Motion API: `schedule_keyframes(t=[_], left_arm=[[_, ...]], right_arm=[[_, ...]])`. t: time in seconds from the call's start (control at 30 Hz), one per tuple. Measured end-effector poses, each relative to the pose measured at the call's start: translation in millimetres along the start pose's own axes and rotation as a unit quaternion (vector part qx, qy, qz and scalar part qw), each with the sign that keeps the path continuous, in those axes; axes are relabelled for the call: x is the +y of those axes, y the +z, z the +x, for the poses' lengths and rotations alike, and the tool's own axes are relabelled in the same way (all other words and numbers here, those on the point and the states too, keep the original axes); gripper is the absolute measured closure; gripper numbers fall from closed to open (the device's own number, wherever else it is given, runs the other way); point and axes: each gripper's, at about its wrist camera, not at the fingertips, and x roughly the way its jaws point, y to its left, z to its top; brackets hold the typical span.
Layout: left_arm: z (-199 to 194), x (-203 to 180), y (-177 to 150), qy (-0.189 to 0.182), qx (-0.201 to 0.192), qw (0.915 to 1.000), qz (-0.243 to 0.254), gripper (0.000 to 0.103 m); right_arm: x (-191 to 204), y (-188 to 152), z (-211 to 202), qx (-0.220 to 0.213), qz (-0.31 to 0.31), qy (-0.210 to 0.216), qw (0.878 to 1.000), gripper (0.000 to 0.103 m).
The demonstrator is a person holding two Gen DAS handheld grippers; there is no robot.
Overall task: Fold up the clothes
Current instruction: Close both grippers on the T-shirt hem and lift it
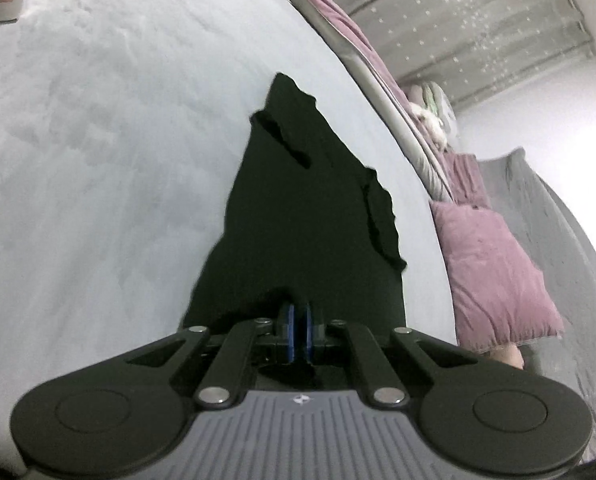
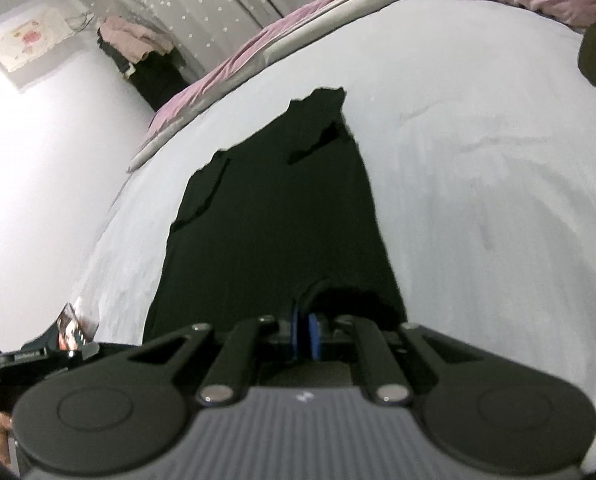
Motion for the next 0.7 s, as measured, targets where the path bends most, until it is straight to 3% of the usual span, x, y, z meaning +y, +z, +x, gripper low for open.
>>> schedule_keyframes(t=[0.3, 0.7], left_arm=[[43, 2, 31, 0.010, -0.012, 0.9998, -0.014, 0.099], [71, 5, 55, 0.025, -0.024, 0.9993, -0.012, 0.099]], right_arm=[[-8, 44, 42, -0.025, 0.008, -0.003, 1.000, 0.096], [-23, 69, 85, -0.031, 0.032, 0.005, 0.999, 0.097]])
